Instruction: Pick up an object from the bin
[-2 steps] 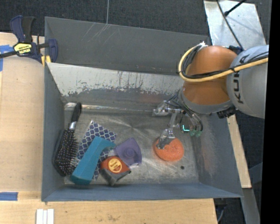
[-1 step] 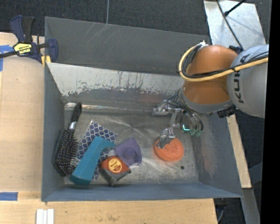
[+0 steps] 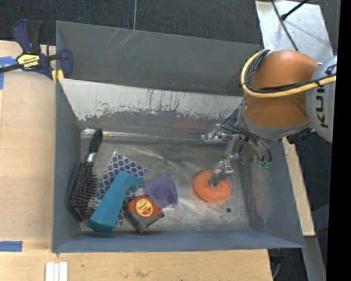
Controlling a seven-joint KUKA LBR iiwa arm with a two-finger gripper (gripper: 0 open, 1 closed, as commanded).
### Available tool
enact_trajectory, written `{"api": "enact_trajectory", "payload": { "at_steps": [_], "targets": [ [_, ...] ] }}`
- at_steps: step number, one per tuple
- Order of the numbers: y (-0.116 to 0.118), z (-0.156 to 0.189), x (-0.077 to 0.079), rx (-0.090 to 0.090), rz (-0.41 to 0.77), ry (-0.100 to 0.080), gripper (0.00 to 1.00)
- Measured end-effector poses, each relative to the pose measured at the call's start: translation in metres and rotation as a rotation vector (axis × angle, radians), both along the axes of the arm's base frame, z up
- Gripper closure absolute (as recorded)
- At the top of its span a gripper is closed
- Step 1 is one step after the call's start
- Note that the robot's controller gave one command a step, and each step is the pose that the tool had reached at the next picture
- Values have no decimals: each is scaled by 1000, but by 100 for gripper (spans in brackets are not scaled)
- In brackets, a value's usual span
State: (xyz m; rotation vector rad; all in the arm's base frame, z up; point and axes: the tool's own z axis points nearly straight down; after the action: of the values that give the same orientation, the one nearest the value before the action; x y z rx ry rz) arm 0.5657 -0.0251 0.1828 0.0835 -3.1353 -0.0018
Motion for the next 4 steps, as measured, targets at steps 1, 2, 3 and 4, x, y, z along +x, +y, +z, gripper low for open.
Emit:
{"api": "enact_trajectory", "payload": {
  "at_steps": [1, 2, 3, 4],
  "targets": [
    [-12, -102, -11, 3, 95, -24, 100],
    [-12, -102, -11, 3, 95, -24, 100],
    [-2, -50, -4, 0, 83, -5, 100],
    [-1, -25, -13, -1, 100, -9, 0]
  ]
}}
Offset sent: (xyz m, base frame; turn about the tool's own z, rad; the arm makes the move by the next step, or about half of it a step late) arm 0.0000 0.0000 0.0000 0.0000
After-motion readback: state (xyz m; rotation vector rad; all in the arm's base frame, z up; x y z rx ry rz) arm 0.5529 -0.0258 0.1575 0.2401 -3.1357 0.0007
